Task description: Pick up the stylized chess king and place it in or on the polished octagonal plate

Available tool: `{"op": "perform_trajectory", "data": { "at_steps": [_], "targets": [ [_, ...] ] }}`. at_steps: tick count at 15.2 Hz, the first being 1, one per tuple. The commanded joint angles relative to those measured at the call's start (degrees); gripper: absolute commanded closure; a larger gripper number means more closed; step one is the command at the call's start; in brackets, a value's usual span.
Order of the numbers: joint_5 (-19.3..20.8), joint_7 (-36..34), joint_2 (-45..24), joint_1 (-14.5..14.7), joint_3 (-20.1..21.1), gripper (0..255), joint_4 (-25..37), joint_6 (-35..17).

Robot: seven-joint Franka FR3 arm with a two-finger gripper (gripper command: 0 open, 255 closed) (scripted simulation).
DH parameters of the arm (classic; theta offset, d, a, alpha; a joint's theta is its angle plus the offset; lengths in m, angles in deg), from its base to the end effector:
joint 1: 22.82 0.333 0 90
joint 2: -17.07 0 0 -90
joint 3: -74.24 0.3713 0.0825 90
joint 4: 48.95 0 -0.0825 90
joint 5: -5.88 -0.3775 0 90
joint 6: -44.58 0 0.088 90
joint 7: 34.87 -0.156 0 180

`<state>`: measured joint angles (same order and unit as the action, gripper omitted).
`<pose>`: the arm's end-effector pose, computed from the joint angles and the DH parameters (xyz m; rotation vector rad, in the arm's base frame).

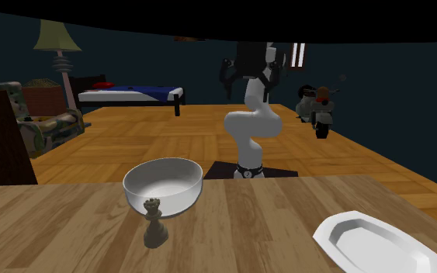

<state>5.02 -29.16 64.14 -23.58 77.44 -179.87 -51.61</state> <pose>0.2699 0.0212 0.6346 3.0839 0.1989 0.3311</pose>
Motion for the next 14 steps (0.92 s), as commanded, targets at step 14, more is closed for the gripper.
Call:
{"op": "perform_trajectory", "data": {
  "at_steps": [14],
  "targets": [
    [-0.1,13.9,-16.3,0.0,-11.2,0,-4.3,-25.8]
  ]
}}
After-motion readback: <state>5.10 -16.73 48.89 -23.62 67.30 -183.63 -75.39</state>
